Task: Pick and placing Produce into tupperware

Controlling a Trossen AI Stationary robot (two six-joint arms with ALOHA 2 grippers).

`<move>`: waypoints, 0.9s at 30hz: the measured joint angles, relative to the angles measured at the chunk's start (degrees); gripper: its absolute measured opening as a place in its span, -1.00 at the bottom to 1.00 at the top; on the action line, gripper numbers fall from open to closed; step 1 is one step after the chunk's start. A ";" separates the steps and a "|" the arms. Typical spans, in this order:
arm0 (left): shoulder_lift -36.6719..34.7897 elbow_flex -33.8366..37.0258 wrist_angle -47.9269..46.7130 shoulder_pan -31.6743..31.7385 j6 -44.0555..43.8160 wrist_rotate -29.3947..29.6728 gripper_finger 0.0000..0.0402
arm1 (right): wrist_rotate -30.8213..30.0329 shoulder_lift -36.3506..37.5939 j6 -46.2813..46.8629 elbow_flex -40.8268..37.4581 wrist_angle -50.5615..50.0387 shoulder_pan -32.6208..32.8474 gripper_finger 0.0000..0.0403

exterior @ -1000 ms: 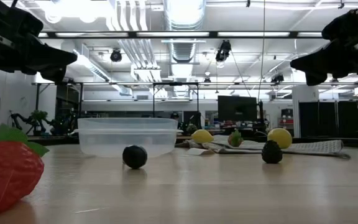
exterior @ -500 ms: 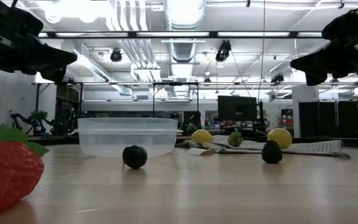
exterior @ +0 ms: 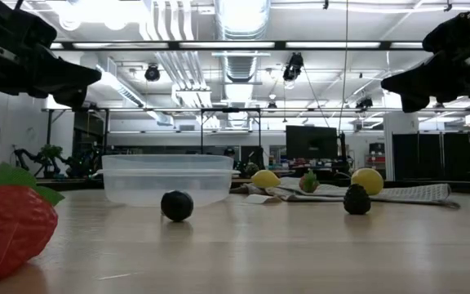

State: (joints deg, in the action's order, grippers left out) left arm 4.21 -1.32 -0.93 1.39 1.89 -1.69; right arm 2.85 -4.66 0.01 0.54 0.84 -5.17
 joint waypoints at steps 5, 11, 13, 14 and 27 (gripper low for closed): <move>0.01 0.01 0.00 0.00 -0.02 0.00 -1.00 | 0.00 0.00 0.00 0.00 0.00 -0.02 -0.96; 0.00 0.00 0.02 -0.01 -0.04 -0.01 -1.00 | 0.00 0.01 0.00 0.00 0.02 0.00 -0.96; 0.00 0.01 0.02 -0.02 -0.02 -0.02 -1.00 | 0.02 -0.01 0.00 0.00 0.02 -0.01 -0.96; 0.02 0.00 0.03 -0.02 -0.02 -0.02 -1.00 | 0.02 0.01 0.00 0.00 0.02 0.00 -0.96; 0.01 0.04 0.85 -0.02 -0.02 -0.15 -1.00 | 0.04 -0.01 0.02 0.00 1.45 0.00 -0.96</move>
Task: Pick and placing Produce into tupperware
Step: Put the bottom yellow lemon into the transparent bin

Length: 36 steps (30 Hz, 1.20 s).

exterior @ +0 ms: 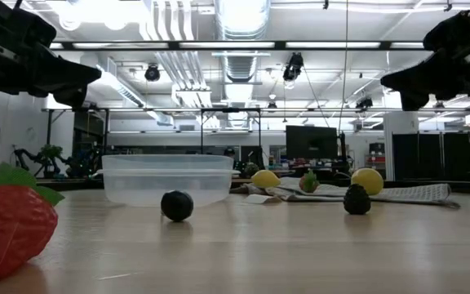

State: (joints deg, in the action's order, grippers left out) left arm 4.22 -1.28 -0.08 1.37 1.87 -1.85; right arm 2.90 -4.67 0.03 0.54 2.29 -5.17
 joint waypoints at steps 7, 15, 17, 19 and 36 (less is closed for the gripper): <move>0.01 0.02 3.07 0.02 0.53 1.53 -1.00 | -0.26 -0.37 0.00 0.02 5.22 -0.02 -0.95; 0.01 0.02 4.03 0.02 1.91 2.38 -1.00 | -1.46 -1.99 1.48 0.96 9.28 0.02 -0.62; 0.01 0.02 4.09 0.02 1.90 2.38 -1.00 | -1.48 -3.82 2.30 3.10 6.78 0.02 -0.46; 0.01 0.02 4.09 0.02 1.88 2.36 -1.00 | -1.65 -6.55 2.71 6.03 4.31 0.02 -0.29; 0.01 0.02 4.90 0.02 1.51 2.44 -1.00 | -13.26 -51.93 -15.11 50.10 -44.74 -0.11 0.10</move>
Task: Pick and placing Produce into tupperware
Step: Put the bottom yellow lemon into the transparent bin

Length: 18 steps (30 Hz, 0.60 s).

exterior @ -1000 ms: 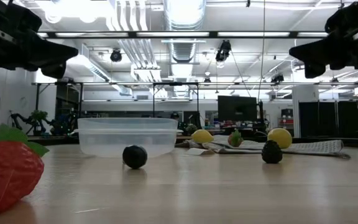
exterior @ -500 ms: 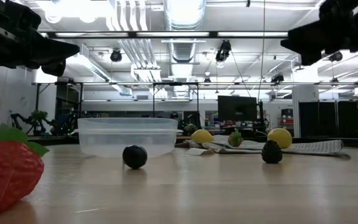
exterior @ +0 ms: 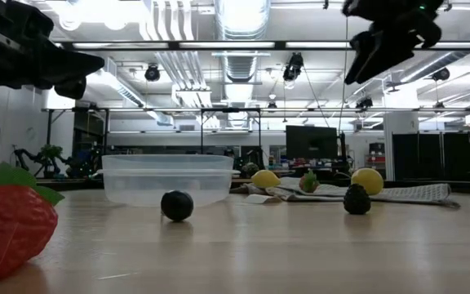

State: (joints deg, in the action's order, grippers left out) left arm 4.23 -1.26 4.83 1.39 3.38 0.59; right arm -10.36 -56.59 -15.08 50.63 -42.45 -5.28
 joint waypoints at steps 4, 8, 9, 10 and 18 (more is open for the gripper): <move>-0.02 -0.02 1.58 0.00 0.02 0.19 -1.00 | -0.27 -7.71 -1.51 7.26 -9.16 0.00 0.10; -0.02 -0.04 3.02 0.00 0.02 0.39 -1.00 | -0.21 -13.00 -1.67 9.96 -14.68 0.00 0.10; -0.02 -0.04 3.26 0.00 0.02 0.54 -1.00 | -0.19 -13.92 -1.92 9.99 -15.31 0.00 0.10; -0.02 -0.04 3.47 0.00 0.02 0.72 -1.00 | -0.16 -14.79 -2.25 9.88 -15.61 0.00 0.10; -0.02 -0.04 3.97 0.00 0.02 1.65 -1.00 | 0.90 -17.83 -3.38 4.85 -12.67 0.00 0.10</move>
State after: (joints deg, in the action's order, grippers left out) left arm 4.21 -1.30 8.79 1.39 3.40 2.24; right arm -9.46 -74.42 -18.46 55.49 -55.12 -5.28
